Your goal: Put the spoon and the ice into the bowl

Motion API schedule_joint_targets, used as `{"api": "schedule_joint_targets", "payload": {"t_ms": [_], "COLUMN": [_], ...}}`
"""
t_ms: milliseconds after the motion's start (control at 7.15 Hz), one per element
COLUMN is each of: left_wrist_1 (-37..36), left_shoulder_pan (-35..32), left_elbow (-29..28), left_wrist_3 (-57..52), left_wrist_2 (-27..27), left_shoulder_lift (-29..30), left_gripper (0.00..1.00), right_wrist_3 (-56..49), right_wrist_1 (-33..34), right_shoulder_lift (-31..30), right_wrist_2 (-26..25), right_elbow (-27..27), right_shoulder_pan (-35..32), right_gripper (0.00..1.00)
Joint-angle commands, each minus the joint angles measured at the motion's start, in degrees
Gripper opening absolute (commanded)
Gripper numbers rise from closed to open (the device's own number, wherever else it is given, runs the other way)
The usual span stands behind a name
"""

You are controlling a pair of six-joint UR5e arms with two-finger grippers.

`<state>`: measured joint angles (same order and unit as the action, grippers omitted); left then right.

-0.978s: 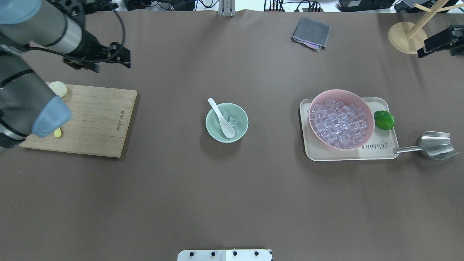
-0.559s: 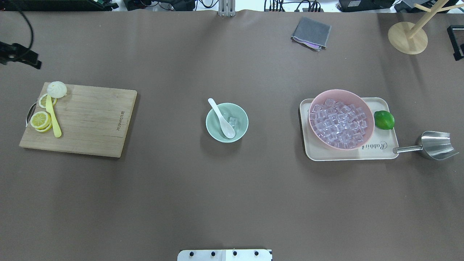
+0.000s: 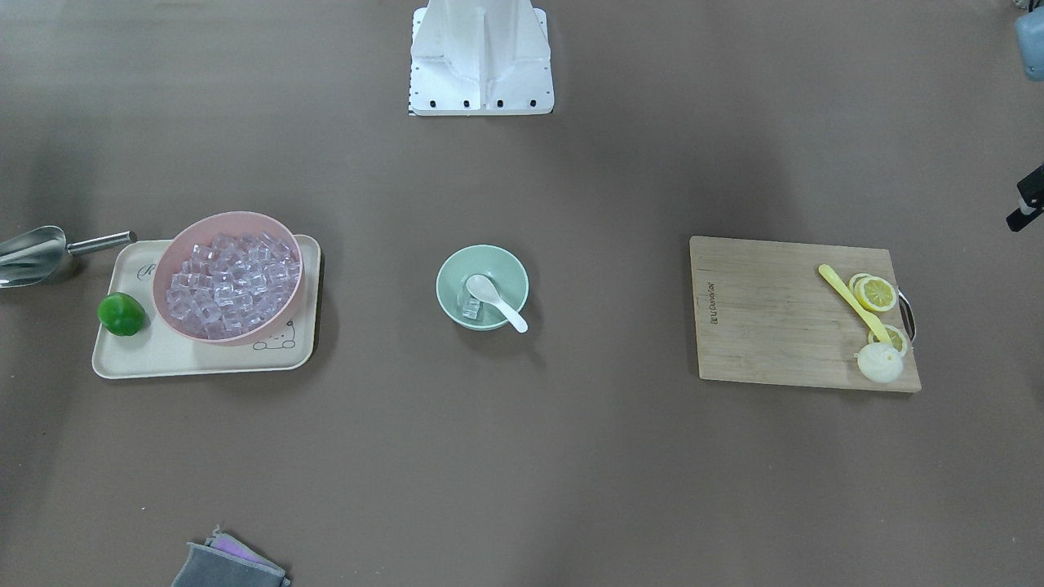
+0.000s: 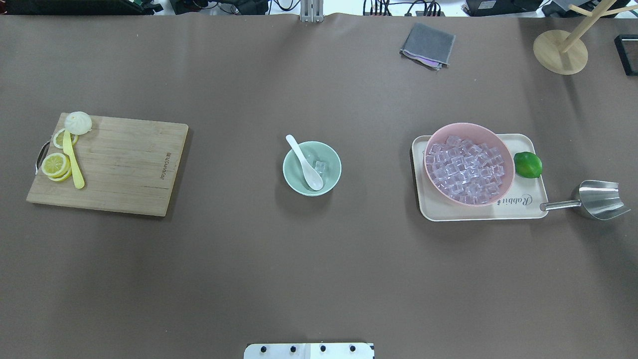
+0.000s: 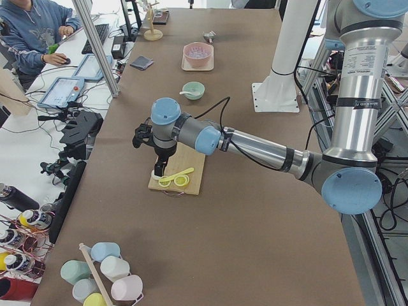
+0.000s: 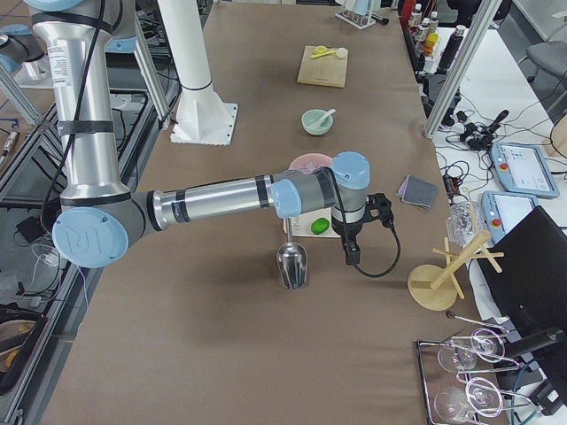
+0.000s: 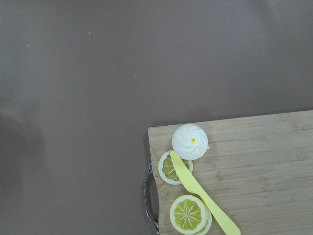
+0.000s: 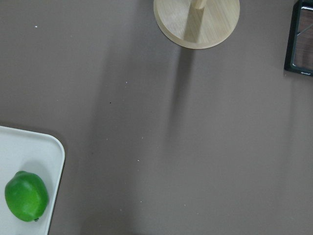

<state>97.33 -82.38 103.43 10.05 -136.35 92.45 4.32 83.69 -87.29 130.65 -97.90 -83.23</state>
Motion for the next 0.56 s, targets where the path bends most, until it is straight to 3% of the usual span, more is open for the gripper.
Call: {"api": "schedule_joint_targets", "payload": {"t_ms": [0,419], "left_wrist_1": [0.3,0.6], "left_shoulder_pan": [-0.1,0.0], "left_elbow": [0.1,0.5], "left_wrist_3": [-0.4,-0.4], "left_wrist_2": [0.2,0.2], "left_shoulder_lift": [-2.2,-4.6], "left_gripper": [0.99,0.99], "right_wrist_3": [0.2,-1.5], "right_wrist_1": [-8.5,-8.9], "right_shoulder_lift": [-4.5,-6.7], "right_wrist_2": [-0.1,0.6], "right_elbow": [0.4,0.2], "right_shoulder_pan": [-0.2,-0.3], "right_gripper": [1.0,1.0]}}
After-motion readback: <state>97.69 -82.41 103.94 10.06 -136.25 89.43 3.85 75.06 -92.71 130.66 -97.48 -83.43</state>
